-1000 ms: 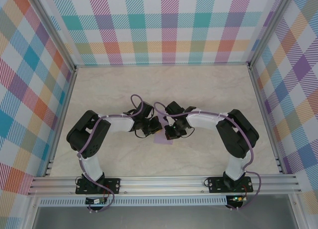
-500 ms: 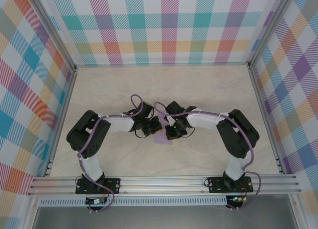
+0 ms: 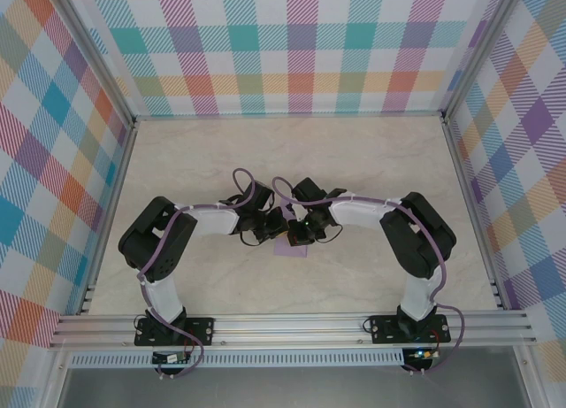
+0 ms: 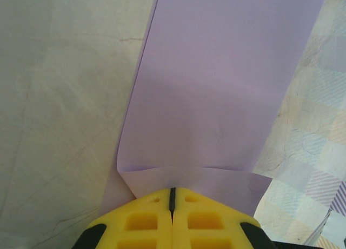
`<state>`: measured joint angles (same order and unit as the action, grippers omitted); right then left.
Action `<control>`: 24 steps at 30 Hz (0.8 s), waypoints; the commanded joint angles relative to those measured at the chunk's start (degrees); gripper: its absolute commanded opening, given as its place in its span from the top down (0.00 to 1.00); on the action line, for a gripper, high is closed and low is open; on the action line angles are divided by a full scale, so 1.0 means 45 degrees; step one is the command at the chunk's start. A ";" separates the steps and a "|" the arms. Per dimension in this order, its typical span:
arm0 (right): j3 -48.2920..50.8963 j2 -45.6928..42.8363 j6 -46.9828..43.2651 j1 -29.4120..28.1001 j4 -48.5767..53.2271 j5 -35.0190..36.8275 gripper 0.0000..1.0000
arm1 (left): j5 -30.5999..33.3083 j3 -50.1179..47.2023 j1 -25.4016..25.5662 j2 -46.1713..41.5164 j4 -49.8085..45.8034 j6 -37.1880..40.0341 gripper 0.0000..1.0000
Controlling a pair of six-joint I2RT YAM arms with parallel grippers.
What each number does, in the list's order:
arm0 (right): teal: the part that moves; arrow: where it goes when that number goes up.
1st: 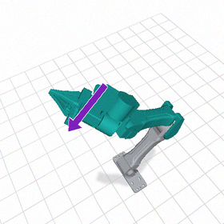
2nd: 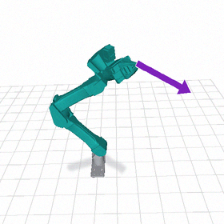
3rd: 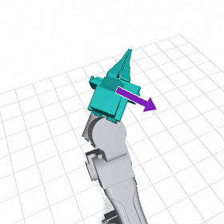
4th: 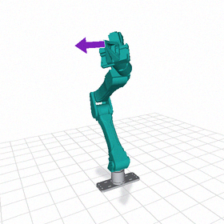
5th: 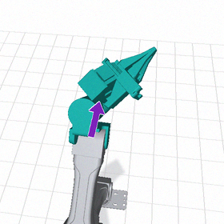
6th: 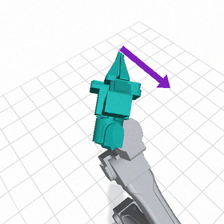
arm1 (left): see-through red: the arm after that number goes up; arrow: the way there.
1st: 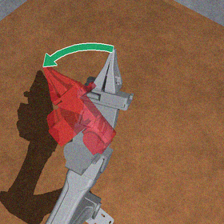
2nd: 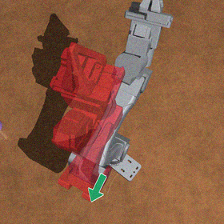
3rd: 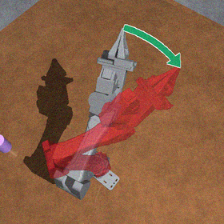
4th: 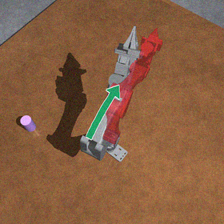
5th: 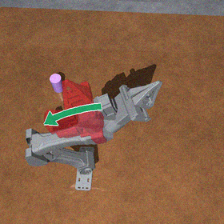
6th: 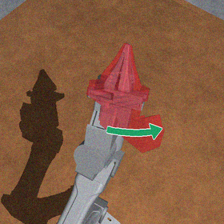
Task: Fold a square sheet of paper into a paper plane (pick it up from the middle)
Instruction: Fold the triangle a second time at the center of the table.
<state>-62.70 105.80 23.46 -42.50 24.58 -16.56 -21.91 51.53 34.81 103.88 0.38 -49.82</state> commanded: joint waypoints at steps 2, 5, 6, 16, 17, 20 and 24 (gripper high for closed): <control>-0.0170 0.0223 -0.0424 -0.0048 0.0514 0.0090 1.00 | 0.1627 -0.0517 -0.0040 0.0735 -0.2106 -0.0114 1.00; -0.0094 0.0122 -0.0745 -0.0017 0.0981 0.0404 1.00 | 0.1705 -0.0475 -0.0040 0.0791 -0.2211 -0.0115 1.00; -0.0092 0.0082 -0.0841 -0.0013 0.1132 0.0525 1.00 | 0.1735 -0.0440 -0.0040 0.0818 -0.2261 -0.0118 1.00; 0.0398 -0.0351 -0.1932 0.0108 0.2228 0.0721 1.00 | 0.1979 -0.0335 -0.0040 0.0872 -0.2624 -0.0081 1.00; 0.0518 -0.0428 -0.1969 0.0129 0.2234 0.0674 1.00 | 0.1997 -0.0334 -0.0040 0.0896 -0.2627 -0.0061 1.00; 0.0943 -0.0719 -0.1934 0.0203 0.2169 0.0624 1.00 | 0.1985 -0.0318 -0.0040 0.0977 -0.2624 -0.0041 1.00; 0.1508 -0.1066 -0.1830 0.0295 0.2175 0.0523 1.00 | 0.1979 -0.0322 -0.0040 0.1011 -0.2624 -0.0032 1.00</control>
<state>-58.67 102.45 16.10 -41.69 29.23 -14.57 -21.50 52.40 34.87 104.16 -1.21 -49.93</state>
